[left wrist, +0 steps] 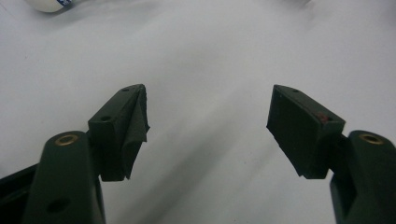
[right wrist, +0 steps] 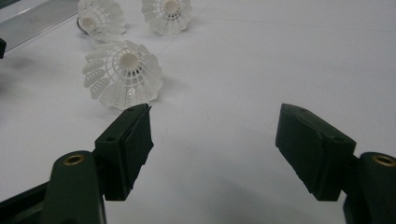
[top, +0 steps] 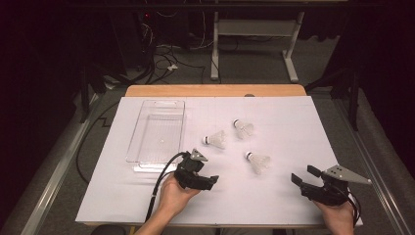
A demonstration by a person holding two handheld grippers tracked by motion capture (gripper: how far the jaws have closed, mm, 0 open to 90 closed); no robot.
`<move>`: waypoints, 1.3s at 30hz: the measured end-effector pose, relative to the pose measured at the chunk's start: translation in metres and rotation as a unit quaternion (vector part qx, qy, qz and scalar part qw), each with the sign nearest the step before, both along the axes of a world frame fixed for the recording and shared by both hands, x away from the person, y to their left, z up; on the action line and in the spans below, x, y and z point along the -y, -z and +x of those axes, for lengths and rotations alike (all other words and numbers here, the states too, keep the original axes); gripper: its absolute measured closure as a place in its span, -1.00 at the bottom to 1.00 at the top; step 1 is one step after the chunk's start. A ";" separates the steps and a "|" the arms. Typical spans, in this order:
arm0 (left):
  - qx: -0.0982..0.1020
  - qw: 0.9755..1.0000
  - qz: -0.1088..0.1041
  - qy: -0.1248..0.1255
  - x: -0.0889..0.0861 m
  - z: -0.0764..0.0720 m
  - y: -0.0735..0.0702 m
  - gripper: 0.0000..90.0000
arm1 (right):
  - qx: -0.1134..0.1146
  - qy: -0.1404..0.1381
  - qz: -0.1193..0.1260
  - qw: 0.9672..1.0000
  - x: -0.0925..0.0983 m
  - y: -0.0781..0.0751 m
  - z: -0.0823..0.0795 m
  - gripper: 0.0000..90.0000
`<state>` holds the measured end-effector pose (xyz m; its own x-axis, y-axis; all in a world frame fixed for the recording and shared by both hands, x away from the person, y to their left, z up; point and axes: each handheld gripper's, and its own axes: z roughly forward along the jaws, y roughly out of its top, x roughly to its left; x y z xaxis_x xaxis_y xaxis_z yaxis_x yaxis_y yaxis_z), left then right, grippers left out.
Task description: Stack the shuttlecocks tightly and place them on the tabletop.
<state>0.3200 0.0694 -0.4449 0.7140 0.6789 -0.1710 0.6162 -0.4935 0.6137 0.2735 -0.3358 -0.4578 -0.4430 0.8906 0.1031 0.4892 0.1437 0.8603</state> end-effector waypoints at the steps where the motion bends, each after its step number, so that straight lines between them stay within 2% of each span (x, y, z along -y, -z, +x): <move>1: 0.001 1.000 -0.001 -0.001 0.000 -0.001 0.001 -0.34 | 0.000 0.000 0.000 1.000 0.000 0.000 0.000 -0.39; 29: 0.003 1.000 0.003 -0.001 -0.005 -0.014 0.005 -0.32 | 0.001 0.001 -0.002 1.000 0.000 0.000 0.000 -0.39; 31: 0.005 1.000 -0.002 -0.004 -0.005 -0.015 0.005 -0.32 | 0.001 0.000 -0.002 1.000 0.000 0.000 0.000 -0.39; 39: 0.005 1.000 -0.002 0.000 -0.008 -0.019 0.007 -0.32 | 0.001 0.001 -0.002 1.000 0.000 0.000 -0.001 -0.39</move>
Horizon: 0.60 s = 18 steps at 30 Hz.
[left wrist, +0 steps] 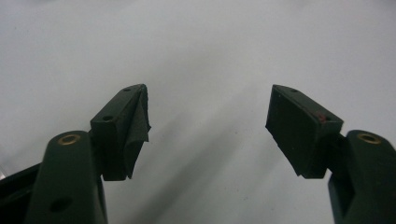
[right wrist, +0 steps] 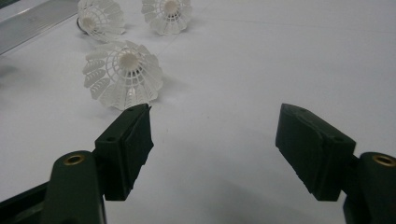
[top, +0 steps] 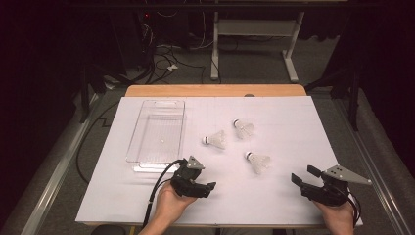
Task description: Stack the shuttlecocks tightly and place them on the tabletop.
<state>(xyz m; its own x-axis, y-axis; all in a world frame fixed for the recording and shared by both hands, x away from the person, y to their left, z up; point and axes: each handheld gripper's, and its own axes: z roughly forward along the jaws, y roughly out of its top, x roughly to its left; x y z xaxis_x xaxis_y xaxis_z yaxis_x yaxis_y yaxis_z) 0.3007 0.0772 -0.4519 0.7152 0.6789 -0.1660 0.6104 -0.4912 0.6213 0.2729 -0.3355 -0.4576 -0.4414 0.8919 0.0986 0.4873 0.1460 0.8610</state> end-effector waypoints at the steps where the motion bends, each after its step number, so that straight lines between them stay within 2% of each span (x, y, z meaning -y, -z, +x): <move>1: 0.000 1.000 0.001 0.000 -0.001 -0.001 0.000 -0.31 | 0.000 0.000 -0.001 1.000 0.000 0.000 0.000 -0.39; 18: 0.007 1.000 0.004 -0.004 -0.010 -0.011 -0.001 -0.29 | 0.001 0.000 0.000 1.000 0.000 0.000 0.000 -0.39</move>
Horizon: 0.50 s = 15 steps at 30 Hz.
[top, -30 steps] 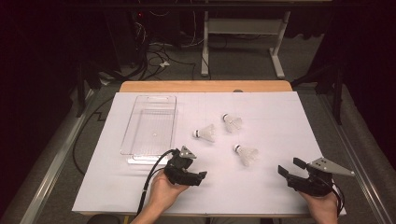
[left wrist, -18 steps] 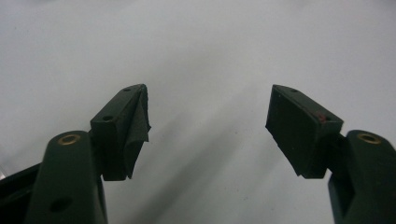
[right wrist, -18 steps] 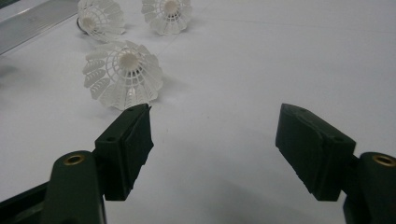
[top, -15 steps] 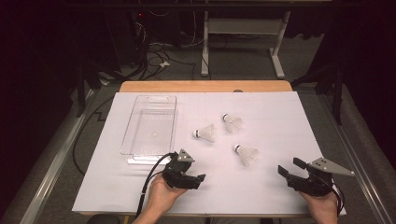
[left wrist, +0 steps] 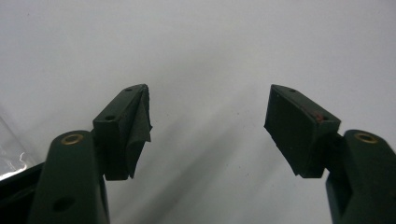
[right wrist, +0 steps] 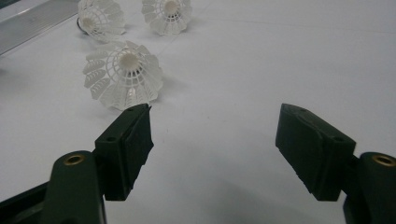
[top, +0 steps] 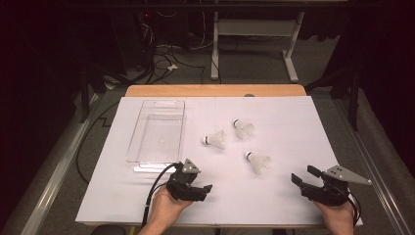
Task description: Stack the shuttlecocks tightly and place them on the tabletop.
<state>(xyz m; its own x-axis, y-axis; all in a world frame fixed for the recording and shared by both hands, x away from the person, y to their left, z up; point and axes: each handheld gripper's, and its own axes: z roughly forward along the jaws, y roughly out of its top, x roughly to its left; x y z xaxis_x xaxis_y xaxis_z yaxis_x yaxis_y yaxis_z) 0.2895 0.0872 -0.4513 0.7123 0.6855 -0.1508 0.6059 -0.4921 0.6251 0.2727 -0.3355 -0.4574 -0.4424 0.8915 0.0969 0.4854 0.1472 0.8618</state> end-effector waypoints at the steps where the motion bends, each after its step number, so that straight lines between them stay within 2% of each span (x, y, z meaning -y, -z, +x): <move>1: 0.001 1.000 0.001 0.000 -0.001 -0.001 0.000 -0.29 | 0.000 0.000 0.000 1.000 0.000 0.000 0.000 -0.39; 8: -0.005 1.000 -0.012 -0.008 -0.011 -0.004 0.000 -0.29 | -0.001 0.001 0.000 1.000 0.000 0.000 0.000 -0.39; 15: -0.002 1.000 -0.009 -0.013 -0.020 -0.008 0.001 -0.29 | -0.002 0.003 0.000 1.000 0.000 0.000 0.000 -0.39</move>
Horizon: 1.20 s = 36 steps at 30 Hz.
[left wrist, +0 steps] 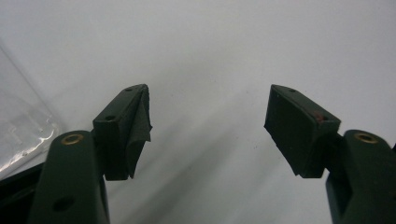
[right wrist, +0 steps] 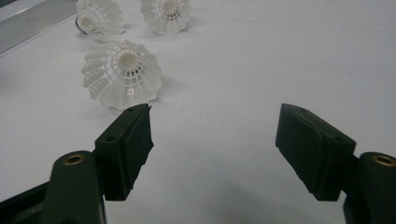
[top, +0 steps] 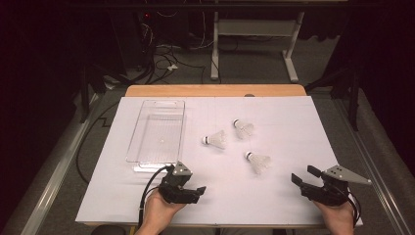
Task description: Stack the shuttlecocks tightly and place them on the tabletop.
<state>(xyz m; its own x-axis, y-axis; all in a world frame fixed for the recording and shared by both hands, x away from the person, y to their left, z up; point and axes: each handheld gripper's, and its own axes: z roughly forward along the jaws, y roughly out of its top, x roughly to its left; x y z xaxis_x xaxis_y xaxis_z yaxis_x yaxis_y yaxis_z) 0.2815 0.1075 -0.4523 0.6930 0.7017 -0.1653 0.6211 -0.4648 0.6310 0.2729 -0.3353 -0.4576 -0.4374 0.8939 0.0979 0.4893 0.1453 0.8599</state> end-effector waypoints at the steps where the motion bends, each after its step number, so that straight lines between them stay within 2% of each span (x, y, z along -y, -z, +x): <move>1: 0.001 1.000 -0.001 -0.001 -0.001 0.000 0.000 -0.29 | 0.000 0.000 0.000 1.000 0.000 0.000 0.000 -0.39; 13: 0.004 1.000 -0.008 -0.013 -0.017 -0.005 0.000 -0.29 | 0.000 -0.001 0.000 1.000 0.000 0.000 0.000 -0.39; 25: 0.021 0.999 -0.016 -0.032 -0.031 -0.014 -0.001 -0.29 | 0.001 -0.001 0.000 1.000 0.000 0.000 0.000 -0.39; 33: 0.026 0.998 -0.016 -0.046 -0.042 -0.017 0.001 -0.30 | 0.002 -0.001 0.000 1.000 0.000 0.000 0.000 -0.39; 36: 0.029 0.998 -0.009 -0.049 -0.043 -0.018 0.001 -0.30 | 0.002 -0.001 -0.001 1.000 0.000 0.000 -0.001 -0.39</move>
